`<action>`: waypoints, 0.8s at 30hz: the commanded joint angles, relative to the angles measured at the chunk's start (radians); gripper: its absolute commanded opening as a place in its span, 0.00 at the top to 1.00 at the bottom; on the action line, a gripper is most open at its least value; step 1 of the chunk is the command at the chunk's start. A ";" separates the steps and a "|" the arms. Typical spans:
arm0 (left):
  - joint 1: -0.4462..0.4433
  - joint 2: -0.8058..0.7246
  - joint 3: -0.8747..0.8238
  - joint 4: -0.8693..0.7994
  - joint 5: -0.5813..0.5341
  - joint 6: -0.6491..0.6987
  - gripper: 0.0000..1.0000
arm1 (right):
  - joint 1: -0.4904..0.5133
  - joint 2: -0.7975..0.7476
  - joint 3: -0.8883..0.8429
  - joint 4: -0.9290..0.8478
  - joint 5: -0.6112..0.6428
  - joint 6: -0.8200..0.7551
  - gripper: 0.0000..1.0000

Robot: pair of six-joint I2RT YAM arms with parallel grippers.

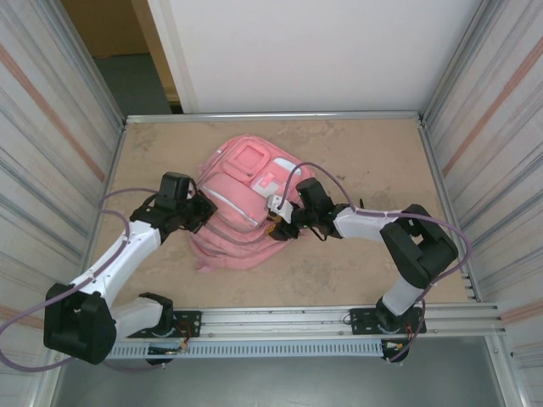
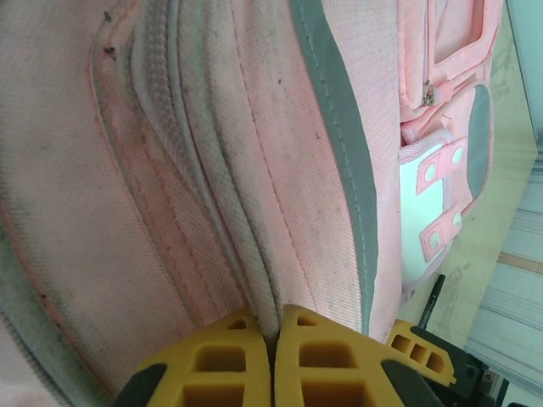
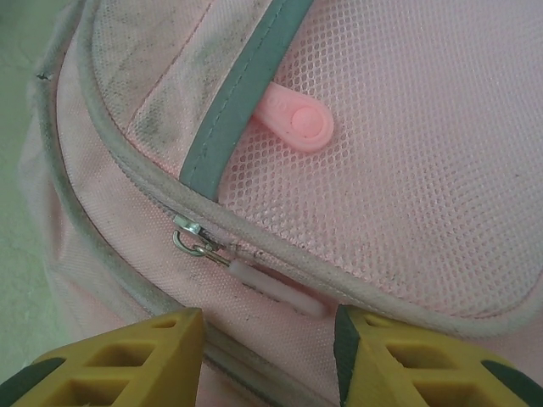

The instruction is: Pack the student bag

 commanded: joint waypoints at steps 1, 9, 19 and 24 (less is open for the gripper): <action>-0.007 -0.027 -0.017 0.022 0.101 -0.022 1.00 | 0.018 0.001 0.013 0.071 -0.014 0.052 0.65; -0.006 -0.026 -0.045 0.044 0.077 -0.056 1.00 | 0.087 -0.074 0.053 -0.115 -0.029 0.029 0.94; -0.008 -0.009 -0.052 0.061 0.060 -0.077 1.00 | 0.163 -0.093 0.062 -0.106 0.022 0.193 0.99; -0.009 -0.005 -0.048 0.062 0.075 -0.082 1.00 | 0.168 -0.114 0.011 -0.054 0.099 0.262 0.79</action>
